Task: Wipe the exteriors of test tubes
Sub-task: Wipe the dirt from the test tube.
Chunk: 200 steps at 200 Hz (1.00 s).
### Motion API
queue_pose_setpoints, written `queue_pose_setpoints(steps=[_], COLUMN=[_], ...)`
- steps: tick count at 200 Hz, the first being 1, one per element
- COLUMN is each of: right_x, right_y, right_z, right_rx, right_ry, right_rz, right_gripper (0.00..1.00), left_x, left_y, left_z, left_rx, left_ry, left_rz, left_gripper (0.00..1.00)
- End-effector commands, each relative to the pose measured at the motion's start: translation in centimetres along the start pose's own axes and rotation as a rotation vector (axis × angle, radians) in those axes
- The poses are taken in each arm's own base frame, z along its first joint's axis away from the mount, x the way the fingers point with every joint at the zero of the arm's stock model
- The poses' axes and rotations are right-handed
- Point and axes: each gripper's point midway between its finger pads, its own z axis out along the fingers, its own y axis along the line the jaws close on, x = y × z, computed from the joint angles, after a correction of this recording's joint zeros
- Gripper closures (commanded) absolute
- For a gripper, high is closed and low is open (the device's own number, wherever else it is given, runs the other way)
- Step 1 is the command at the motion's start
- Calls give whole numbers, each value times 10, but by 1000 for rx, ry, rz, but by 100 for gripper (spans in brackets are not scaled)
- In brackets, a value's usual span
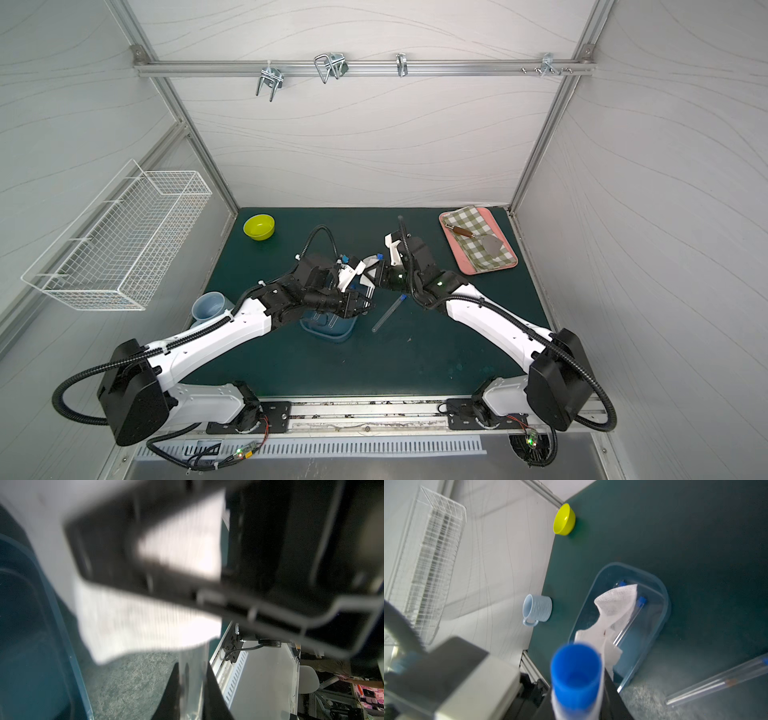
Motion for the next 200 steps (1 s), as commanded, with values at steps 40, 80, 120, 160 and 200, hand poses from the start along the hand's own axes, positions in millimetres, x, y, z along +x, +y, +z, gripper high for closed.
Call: queue_pose_setpoints(steps=[40, 80, 120, 160, 200], right_x=[-39, -48, 0, -18, -56], right_y=[0, 4, 4, 4, 8], right_z=[-12, -12, -11, -15, -14], right_rx=[7, -7, -4, 8, -9], right_ry=[-79, -61, -23, -55, -69], right_rz=[4, -5, 32, 12, -17], right_gripper=[74, 74, 74, 74, 74], left_x=[-28, -28, -28, -27, -28], left_y=[-22, -22, -20, -19, -19], left_z=[-12, -13, -13, -12, -12], left_rx=[54, 53, 49, 52, 53], left_ry=[-88, -91, -90, -83, -90], left_rz=[47, 47, 46, 39, 39], left_gripper=[92, 92, 92, 92, 92])
